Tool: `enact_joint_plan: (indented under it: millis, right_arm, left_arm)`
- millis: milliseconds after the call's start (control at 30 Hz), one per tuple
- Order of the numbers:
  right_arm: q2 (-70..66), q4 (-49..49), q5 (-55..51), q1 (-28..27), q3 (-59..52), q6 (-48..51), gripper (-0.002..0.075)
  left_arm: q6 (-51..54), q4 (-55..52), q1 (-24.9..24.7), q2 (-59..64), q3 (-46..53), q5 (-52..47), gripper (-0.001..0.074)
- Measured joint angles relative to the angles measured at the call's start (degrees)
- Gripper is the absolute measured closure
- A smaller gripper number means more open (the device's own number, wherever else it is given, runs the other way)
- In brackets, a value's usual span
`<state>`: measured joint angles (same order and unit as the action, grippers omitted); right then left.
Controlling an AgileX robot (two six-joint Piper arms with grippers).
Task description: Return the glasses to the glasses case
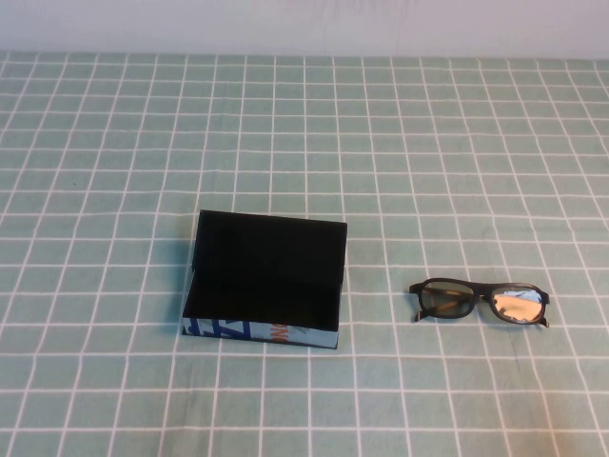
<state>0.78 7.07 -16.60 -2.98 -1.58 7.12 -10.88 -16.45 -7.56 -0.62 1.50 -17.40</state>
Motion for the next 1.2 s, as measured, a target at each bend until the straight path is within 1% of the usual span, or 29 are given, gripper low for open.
enact_joint_plan:
  millis: [167,267,333,433,533,633,733,833,967,1033,1100,1200]
  right_arm:
    - [0.0,0.0,14.7,0.0,0.0,0.0,0.0739]
    - [0.0,0.1,26.0,0.0,0.0,0.0,0.0739]
    - [0.0,0.3,32.4,0.0,0.0,0.0,0.0739]
    - [0.0,0.3,38.1,0.0,0.0,0.0,0.0739]
    - [0.0,0.4,40.0,0.0,0.0,0.0,0.0739]
    - [0.0,0.4,40.2,0.0,0.0,0.0,0.0739]
    - [0.0,0.4,41.3,0.0,0.0,0.0,0.0739]
    - [0.0,0.4,43.9,0.0,0.0,0.0,0.0739]
    - [0.0,0.4,53.6,0.0,0.0,-0.1,0.0739]
    - [0.0,0.6,56.7,0.0,1.0,-0.9,0.0739]
    - [0.0,1.5,56.7,0.0,3.7,-1.3,0.0739]
    - [0.0,4.1,53.5,0.0,10.2,-1.5,0.0739]
  left_arm:
    - [0.1,-1.0,0.0,0.0,0.0,3.8,0.0736]
    - [0.1,-2.1,0.0,0.0,0.0,9.9,0.0736]
    - [0.1,-2.4,0.0,0.0,0.0,16.9,0.0736]
    - [0.1,-2.8,0.0,0.0,0.0,29.7,0.0736]
    - [0.1,-3.2,0.0,0.0,0.0,39.6,0.0736]
    - [0.1,-3.4,0.0,-0.1,0.0,45.1,0.0736]
    - [0.3,-3.4,0.0,-0.1,0.0,47.4,0.0736]
    - [0.6,-1.1,0.0,-0.1,0.0,50.4,0.0736]
    - [0.2,4.8,0.0,-0.1,0.0,55.3,0.0736]
    - [0.2,8.9,0.0,-0.1,-0.1,58.0,0.0736]
    - [0.2,12.3,0.0,-0.1,-1.5,58.9,0.0736]
    - [0.0,15.8,0.0,-0.1,-6.4,59.1,0.0737]
